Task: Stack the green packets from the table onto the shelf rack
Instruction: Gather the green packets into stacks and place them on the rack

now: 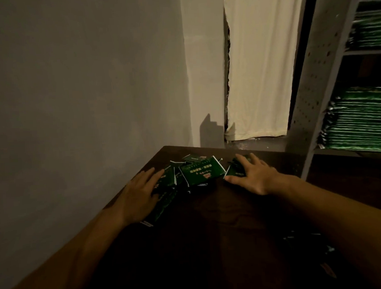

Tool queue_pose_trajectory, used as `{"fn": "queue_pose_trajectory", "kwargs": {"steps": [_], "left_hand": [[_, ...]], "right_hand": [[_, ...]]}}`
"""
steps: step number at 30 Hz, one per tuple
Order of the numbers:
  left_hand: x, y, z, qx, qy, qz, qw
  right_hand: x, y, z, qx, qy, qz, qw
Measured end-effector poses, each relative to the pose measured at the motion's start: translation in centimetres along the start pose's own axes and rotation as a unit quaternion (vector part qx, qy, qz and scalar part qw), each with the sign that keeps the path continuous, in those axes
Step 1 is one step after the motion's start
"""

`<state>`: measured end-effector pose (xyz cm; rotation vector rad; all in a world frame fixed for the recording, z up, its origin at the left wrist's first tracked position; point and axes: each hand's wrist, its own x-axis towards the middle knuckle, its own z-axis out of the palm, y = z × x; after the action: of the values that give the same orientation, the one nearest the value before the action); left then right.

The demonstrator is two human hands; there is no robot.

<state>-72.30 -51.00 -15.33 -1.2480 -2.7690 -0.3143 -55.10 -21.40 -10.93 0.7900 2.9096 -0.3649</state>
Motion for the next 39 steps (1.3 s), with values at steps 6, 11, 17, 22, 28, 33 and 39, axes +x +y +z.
{"fn": "queue_pose_trajectory", "kwargs": {"steps": [6, 11, 17, 22, 28, 33, 39], "left_hand": [[1.5, 1.8, 0.5, -0.013, -0.013, 0.057, 0.998], [4.9, 2.3, 0.3, -0.064, 0.003, 0.042, 0.997], [7.7, 3.7, 2.5, 0.002, -0.06, 0.065, 0.996], [6.7, 4.4, 2.8, 0.011, -0.044, 0.063, 0.997], [2.1, 7.4, 2.6, 0.005, -0.053, 0.062, 0.997], [-2.5, 11.9, 2.4, -0.06, -0.034, 0.059, 0.996], [-5.6, 17.4, 2.4, -0.005, -0.078, 0.073, 0.994]], "right_hand": [[0.5, -1.2, 0.6, -0.015, 0.116, -0.059, 0.991], [3.2, -2.8, 0.4, 0.02, 0.069, -0.141, 0.987], [7.3, -4.2, 1.6, -0.063, -0.051, -0.173, 0.982], [6.2, -4.1, 2.0, -0.066, -0.047, -0.165, 0.983], [0.9, -2.5, 2.3, -0.057, -0.058, -0.168, 0.982], [-5.5, 0.1, 0.6, -0.013, -0.089, -0.147, 0.985], [-12.1, 5.3, 0.1, -0.018, -0.097, -0.097, 0.99]]}}
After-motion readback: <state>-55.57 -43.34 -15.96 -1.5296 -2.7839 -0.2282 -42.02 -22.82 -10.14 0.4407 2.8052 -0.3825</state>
